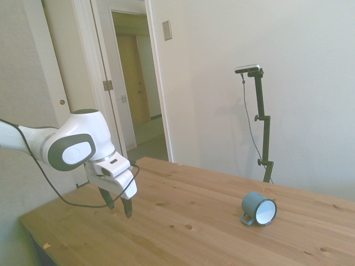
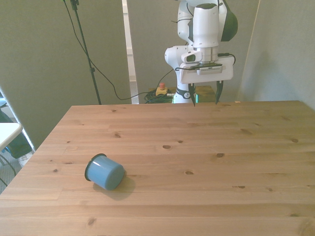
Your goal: Flip the mug upright
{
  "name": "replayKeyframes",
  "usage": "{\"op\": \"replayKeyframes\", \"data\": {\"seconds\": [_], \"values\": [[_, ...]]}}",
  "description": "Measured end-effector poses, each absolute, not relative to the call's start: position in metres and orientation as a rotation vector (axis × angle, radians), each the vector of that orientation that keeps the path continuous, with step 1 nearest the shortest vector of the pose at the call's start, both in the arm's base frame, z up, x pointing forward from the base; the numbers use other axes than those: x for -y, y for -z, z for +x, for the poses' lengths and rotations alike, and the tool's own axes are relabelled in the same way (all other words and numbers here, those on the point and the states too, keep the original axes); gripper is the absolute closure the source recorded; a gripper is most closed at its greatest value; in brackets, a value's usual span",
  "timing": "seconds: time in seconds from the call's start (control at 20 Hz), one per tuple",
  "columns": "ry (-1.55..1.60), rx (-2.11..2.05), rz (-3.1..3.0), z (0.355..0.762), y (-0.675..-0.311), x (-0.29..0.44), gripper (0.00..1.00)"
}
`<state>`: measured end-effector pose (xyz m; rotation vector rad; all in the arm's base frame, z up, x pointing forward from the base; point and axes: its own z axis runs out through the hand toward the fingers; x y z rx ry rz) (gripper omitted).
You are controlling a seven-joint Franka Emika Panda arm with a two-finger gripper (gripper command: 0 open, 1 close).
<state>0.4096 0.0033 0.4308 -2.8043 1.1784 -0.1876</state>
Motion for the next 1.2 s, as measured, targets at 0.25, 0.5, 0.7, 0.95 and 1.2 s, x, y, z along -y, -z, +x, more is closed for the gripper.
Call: {"op": "replayKeyframes", "data": {"seconds": [0.25, 0.5, 0.7, 0.95, 1.2], "values": [[0.183, -1.217, -2.778, 0.416, -0.437, 0.004, 0.00], [0.239, -1.329, -2.673, 0.451, -0.463, 0.070, 0.00], [0.276, -1.388, -2.634, 0.485, -0.472, 0.125, 0.00], [0.305, -1.424, -2.623, 0.521, -0.476, 0.167, 0.00], [0.368, -1.490, -2.531, 0.550, -0.486, 0.228, 0.00]]}}
